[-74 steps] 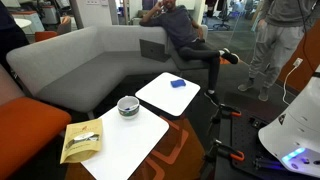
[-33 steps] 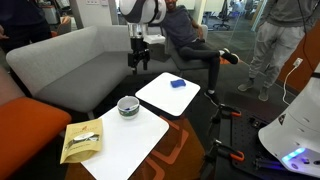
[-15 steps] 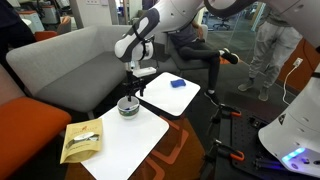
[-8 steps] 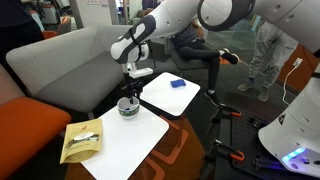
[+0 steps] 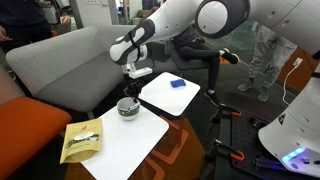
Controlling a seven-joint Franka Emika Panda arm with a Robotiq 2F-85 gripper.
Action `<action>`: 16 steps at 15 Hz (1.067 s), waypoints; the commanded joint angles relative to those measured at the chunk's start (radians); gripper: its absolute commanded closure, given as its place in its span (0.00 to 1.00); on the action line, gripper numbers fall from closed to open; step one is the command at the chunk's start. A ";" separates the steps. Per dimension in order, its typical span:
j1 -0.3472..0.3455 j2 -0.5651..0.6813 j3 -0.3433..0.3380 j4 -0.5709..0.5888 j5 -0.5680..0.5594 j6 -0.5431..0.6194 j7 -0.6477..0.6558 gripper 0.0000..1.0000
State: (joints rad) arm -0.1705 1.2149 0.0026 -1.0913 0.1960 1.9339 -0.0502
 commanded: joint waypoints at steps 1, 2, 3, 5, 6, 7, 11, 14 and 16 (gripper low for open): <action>0.020 0.025 -0.014 0.064 -0.032 -0.049 0.038 0.98; 0.025 0.016 -0.018 0.057 -0.041 -0.041 0.042 0.98; 0.033 -0.005 -0.026 0.033 -0.046 -0.023 0.051 0.98; 0.041 -0.038 -0.046 -0.002 -0.056 0.015 0.088 0.98; 0.044 -0.058 -0.061 -0.026 -0.058 0.037 0.108 0.98; 0.043 -0.071 -0.074 -0.037 -0.056 0.048 0.124 0.98; 0.002 -0.115 -0.103 -0.111 -0.013 0.085 0.128 0.98; -0.057 -0.153 -0.092 -0.233 0.052 0.179 0.104 0.98; -0.089 -0.183 -0.086 -0.333 0.098 0.271 0.089 0.98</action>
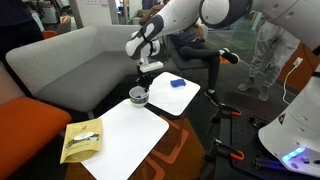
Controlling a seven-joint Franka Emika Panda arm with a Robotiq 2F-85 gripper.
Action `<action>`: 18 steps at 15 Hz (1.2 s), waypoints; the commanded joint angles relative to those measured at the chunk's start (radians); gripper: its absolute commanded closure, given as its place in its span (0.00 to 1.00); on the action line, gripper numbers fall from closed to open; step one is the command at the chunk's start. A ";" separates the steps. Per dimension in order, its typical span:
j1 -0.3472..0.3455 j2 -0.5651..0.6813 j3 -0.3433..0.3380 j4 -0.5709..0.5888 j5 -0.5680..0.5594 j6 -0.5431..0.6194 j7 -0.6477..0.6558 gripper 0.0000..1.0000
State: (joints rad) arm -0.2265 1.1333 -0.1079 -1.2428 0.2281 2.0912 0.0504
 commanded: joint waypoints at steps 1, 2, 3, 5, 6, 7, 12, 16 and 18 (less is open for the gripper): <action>-0.048 -0.122 0.032 -0.230 0.101 0.153 -0.029 0.98; -0.058 -0.151 0.036 -0.288 0.128 0.195 -0.034 0.98; -0.077 -0.172 0.051 -0.336 0.139 0.234 -0.043 0.98; -0.093 -0.228 0.061 -0.449 0.182 0.313 -0.056 0.98; -0.097 -0.254 0.065 -0.499 0.194 0.351 -0.067 0.98; -0.096 -0.286 0.066 -0.551 0.200 0.385 -0.079 0.98; -0.080 -0.406 0.029 -0.747 0.179 0.501 -0.025 0.98; -0.123 -0.452 0.038 -0.828 0.210 0.497 -0.042 0.98; -0.155 -0.456 0.048 -0.855 0.241 0.492 -0.053 0.98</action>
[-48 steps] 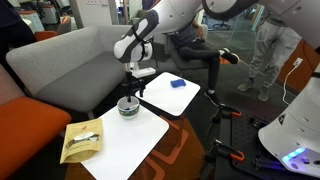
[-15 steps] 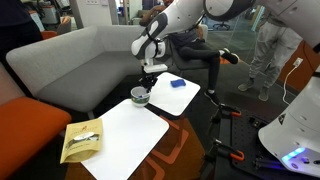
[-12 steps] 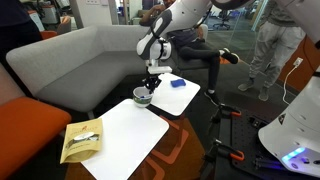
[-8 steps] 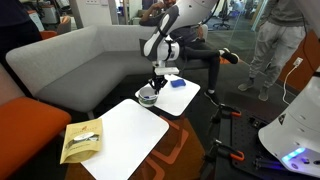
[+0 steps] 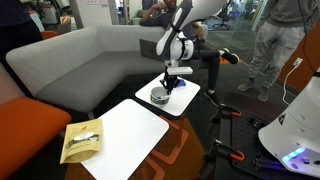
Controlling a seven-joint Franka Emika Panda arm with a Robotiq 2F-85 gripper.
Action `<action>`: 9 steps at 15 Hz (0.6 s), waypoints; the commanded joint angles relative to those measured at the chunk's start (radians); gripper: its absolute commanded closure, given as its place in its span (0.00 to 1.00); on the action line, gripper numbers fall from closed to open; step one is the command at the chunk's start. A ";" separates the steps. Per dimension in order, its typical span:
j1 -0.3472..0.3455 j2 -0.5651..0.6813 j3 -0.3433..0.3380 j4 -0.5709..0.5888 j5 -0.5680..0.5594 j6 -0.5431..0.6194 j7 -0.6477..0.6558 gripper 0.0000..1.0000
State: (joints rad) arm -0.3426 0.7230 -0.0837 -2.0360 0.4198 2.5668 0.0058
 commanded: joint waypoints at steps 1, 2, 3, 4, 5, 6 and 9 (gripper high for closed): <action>-0.058 -0.042 0.029 -0.070 0.070 0.015 -0.014 0.98; -0.072 -0.039 0.032 -0.077 0.088 0.014 -0.020 0.98; -0.079 -0.035 0.028 -0.083 0.097 0.010 -0.017 0.98; -0.093 -0.033 0.036 -0.091 0.114 0.018 -0.026 0.98; -0.104 -0.035 0.040 -0.100 0.128 0.023 -0.034 0.98; -0.108 -0.037 0.040 -0.112 0.140 0.028 -0.033 0.98; -0.099 -0.043 0.031 -0.145 0.154 0.051 -0.019 0.98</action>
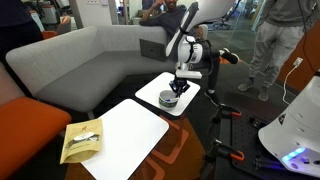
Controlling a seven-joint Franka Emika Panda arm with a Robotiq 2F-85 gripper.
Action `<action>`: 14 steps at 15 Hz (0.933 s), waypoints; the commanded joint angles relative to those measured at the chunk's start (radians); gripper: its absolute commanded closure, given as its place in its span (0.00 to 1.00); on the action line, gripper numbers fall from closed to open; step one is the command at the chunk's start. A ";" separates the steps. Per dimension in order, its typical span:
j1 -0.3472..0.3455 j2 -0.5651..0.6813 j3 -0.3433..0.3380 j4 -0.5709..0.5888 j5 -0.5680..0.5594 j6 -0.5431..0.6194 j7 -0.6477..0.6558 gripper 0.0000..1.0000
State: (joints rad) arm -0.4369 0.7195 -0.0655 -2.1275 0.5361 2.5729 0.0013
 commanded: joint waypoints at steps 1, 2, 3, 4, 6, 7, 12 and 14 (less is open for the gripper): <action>0.008 -0.044 0.005 -0.064 0.039 0.063 0.003 0.98; 0.019 -0.047 -0.001 -0.072 0.038 0.079 0.017 0.98; 0.027 -0.052 -0.005 -0.081 0.035 0.091 0.026 0.98; 0.028 -0.059 0.000 -0.090 0.038 0.108 0.026 0.98; 0.031 -0.073 0.006 -0.111 0.043 0.144 0.027 0.64; 0.036 -0.085 0.005 -0.122 0.042 0.161 0.031 0.59; 0.099 -0.194 -0.014 -0.209 0.001 0.263 0.061 0.22; 0.144 -0.259 -0.036 -0.250 -0.042 0.242 0.091 0.07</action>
State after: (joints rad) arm -0.3539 0.5571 -0.0660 -2.2925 0.5475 2.8021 0.0316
